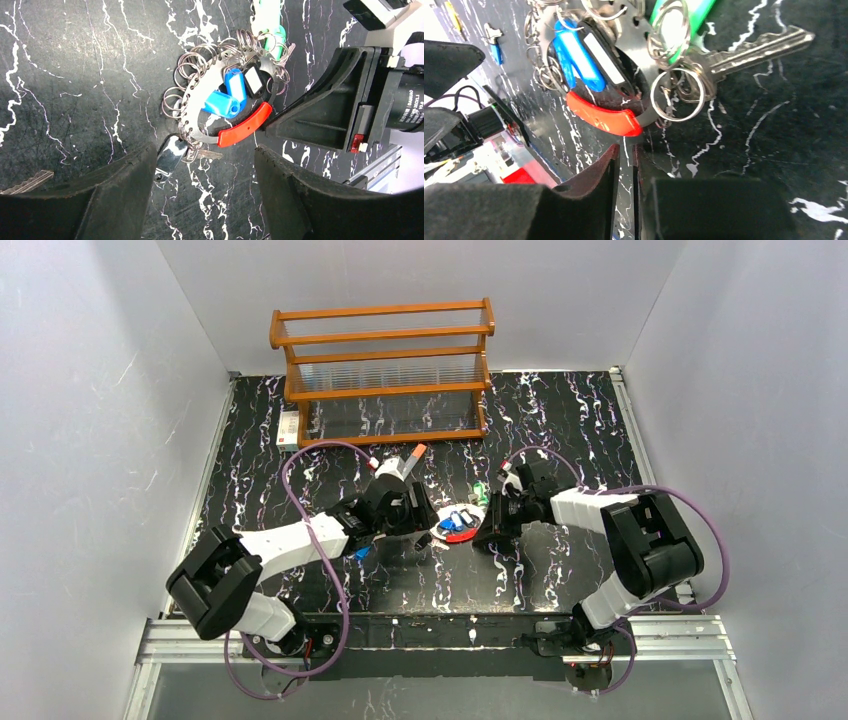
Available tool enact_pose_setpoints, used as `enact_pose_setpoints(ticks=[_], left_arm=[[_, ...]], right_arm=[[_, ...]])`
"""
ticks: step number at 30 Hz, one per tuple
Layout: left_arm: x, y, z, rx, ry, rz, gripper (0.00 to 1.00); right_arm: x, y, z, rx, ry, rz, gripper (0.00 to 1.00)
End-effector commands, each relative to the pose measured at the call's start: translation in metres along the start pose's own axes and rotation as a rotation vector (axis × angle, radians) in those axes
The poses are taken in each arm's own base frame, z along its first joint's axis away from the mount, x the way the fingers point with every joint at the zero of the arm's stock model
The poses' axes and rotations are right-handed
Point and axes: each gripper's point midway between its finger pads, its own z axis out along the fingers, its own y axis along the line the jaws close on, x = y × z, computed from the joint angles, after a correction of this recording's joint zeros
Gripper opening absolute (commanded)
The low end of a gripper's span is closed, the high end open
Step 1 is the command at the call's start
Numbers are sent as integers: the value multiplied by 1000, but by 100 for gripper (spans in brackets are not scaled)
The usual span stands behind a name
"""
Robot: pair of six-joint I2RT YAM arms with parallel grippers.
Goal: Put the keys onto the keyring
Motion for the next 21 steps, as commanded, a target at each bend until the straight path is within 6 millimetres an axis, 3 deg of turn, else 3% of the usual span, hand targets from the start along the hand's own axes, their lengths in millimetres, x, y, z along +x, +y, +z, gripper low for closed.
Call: enact_pose_setpoints(ticks=[1,5,8,13,16,21], left_arm=[[-5,-5,1,-11,2,29,68],[2,-5,4,5,27,10,65],[9,-7,10,22,50,-10,63],[14,1,16,0,45,-18,62],[15,7,18,-20,39,-9,60],[22,20,26,-65,55,9,56]], right_arm=[[-19,23,-10,-41,-58,-51,26],[-54,25,-23,35,-140,-122,33],[-81,15,-30,95,-187,-138,40],[-110,-8,-21,172,-193,-131,47],[-109,-19,-10,189,-151,-112,47],[-83,-20,0,125,-85,-59,41]])
